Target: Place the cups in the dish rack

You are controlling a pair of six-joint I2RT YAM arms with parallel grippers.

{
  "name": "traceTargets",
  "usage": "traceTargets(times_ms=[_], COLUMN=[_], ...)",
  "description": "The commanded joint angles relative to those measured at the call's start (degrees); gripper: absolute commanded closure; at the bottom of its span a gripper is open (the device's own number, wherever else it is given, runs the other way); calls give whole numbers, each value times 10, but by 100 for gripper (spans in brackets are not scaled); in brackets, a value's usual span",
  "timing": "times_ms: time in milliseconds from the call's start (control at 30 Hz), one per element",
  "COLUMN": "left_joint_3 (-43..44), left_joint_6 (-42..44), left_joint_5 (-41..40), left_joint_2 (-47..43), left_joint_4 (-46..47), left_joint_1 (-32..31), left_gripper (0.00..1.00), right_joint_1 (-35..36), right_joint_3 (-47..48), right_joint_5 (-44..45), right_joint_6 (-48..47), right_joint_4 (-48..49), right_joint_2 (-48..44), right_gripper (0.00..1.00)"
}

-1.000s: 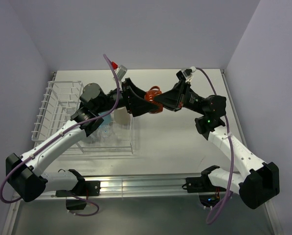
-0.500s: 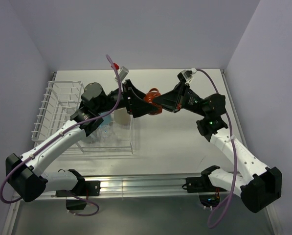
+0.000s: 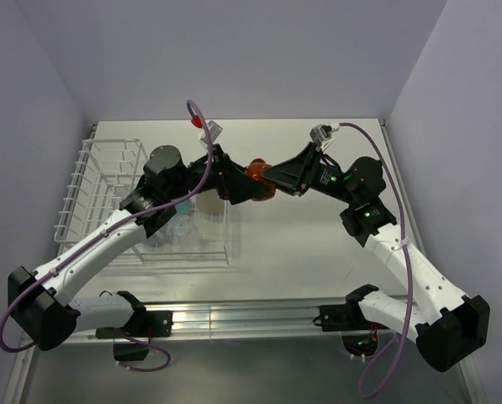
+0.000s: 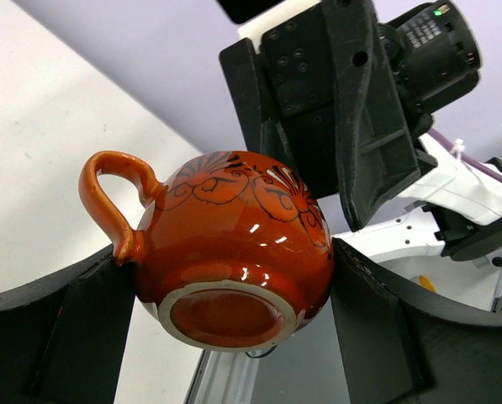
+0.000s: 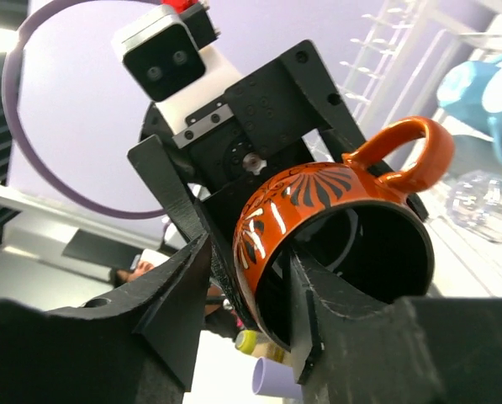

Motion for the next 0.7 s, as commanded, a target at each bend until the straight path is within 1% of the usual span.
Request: traceTargets(times_ms=[0,200,333,467,567,667], left_joint_3=[1,0,6,19,35,53], left_joint_6=[15,24,27,41,54,69], left_joint_5=[-19,-33,-41,-63,-87,-116], left_joint_2=[-34,-50,-59,-72,-85,-94], left_joint_4=[20,-13,-40,-87,-145,-229], left_joint_1=[2,7,12,17,21,25], left_gripper=[100,100,100,100,100,100], right_joint_1=[1,-1,-3,-8,-19,-28], right_joint_3=[33,36,47,51,41,30], right_joint_5=[22,48,73,109,129,147], right_joint_6=[-47,-82,-118,-152,-182,-201], right_joint_4=[-37,-95,-170,-227,-265,-295], right_joint_2=[-30,-50,-64,-81,-92,-105], right_gripper=[52,51,51,51,50,50])
